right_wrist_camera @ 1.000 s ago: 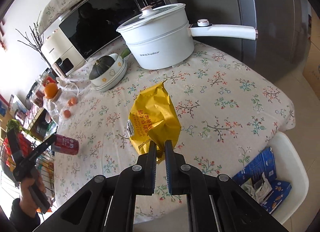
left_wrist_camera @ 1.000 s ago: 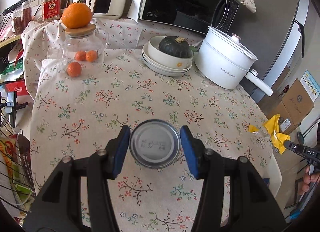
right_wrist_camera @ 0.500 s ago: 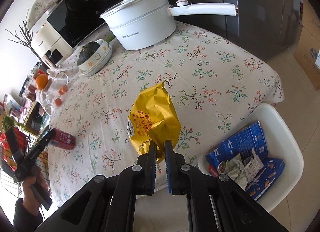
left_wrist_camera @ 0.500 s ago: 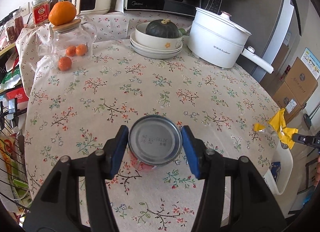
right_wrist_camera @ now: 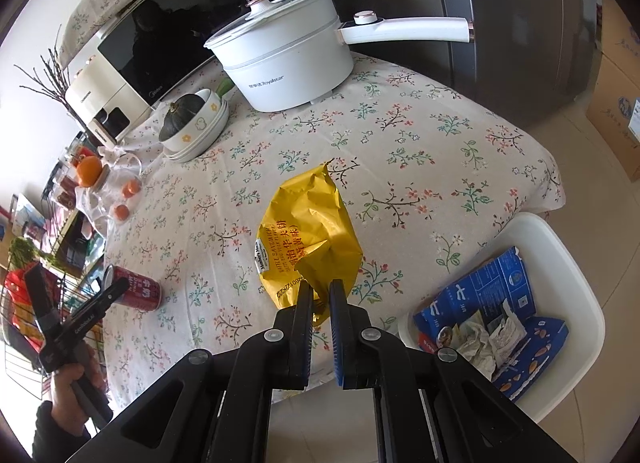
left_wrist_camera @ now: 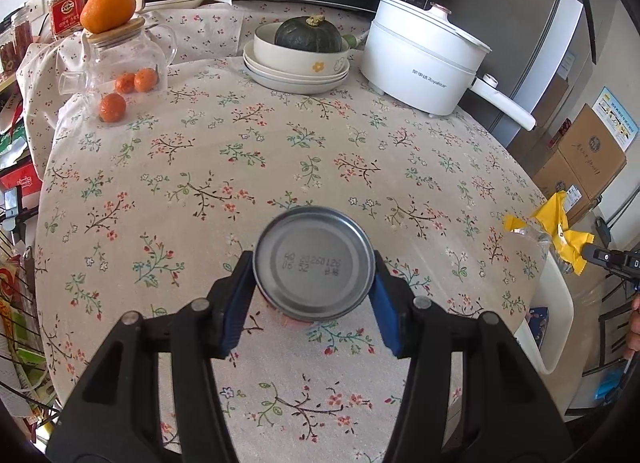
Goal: Collect trash
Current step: 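Lift the red can and yellow bag and carry both over the white bin, then open both tools to drop the can and yellow bag into the bin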
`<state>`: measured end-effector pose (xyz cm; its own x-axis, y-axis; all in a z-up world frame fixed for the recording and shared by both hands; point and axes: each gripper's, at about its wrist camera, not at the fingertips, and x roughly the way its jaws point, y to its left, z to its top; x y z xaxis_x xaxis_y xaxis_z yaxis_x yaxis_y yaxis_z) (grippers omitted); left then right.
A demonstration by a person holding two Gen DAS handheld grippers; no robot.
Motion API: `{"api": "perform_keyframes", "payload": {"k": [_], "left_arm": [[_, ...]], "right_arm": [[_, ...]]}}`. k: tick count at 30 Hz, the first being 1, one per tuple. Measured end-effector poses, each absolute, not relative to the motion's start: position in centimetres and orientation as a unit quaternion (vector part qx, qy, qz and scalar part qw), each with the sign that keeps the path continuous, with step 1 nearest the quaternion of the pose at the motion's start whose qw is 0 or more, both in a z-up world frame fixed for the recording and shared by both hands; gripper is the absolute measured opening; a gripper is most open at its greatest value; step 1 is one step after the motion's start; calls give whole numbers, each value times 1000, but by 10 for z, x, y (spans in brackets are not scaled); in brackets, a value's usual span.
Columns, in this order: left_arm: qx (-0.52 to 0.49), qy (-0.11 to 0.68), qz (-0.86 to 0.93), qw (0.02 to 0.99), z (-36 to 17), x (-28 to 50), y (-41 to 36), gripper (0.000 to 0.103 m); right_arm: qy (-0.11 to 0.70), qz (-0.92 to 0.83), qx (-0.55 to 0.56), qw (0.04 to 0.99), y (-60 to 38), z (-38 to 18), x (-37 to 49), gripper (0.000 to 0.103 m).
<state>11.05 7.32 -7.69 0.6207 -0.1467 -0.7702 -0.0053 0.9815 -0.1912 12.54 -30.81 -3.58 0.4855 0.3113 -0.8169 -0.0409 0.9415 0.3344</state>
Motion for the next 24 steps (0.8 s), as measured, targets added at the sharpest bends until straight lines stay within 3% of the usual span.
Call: {"api": "perform_keyframes", "payload": {"k": [7,19,21,23,24], "left_arm": [[-121,410,-116,897,-48,103,30,56],[-64,419,-260,868,-45,98,-115,56],[-51,426,-279,859,-50,99,-141,56],[-39,431,-298,851,-54,97,-164,56],[-34,433,-307,847,-56,96,-175,56]], "right_arm": [[490,75,139,857,-343,-31,110,9],[523,-15,155,838,-446,-61,77,10],[529,-22,170,831,-461,-66,72,16],[529,-27,183,829,-474,-69,67,40],[525,-32,184,830,-479,-69,64,47]]}}
